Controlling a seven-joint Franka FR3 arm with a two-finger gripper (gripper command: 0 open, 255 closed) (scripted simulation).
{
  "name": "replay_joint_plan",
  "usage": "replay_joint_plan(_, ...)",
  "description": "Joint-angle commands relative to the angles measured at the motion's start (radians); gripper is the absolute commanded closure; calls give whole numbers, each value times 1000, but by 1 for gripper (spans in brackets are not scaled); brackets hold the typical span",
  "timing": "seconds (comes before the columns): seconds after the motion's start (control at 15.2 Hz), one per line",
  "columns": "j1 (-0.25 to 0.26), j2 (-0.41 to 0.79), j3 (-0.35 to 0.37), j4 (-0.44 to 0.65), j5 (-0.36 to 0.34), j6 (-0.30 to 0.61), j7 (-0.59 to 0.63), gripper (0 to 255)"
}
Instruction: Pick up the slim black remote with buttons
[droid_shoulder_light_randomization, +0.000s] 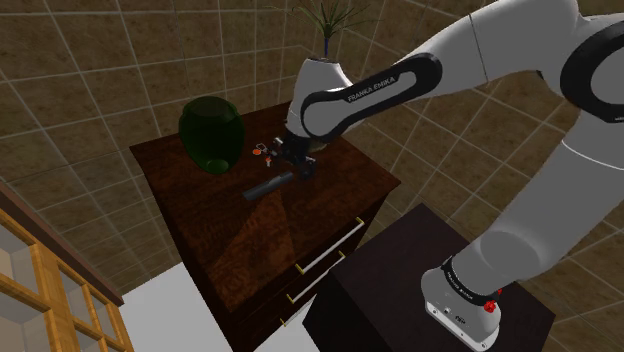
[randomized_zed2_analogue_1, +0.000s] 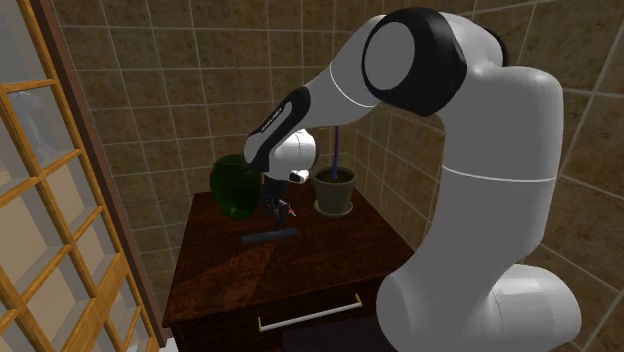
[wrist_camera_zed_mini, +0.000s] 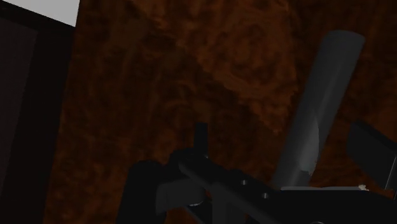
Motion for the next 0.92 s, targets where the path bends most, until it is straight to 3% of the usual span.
replay_joint_plan(0.0, 22, 85, -21, 46, -41, 44, 99, 0)
replay_joint_plan(0.4, 105, 304, -115, 228, -110, 108, 318, 0)
replay_joint_plan(0.86, 123, 375, -137, 229, -132, 177, 320, 0)
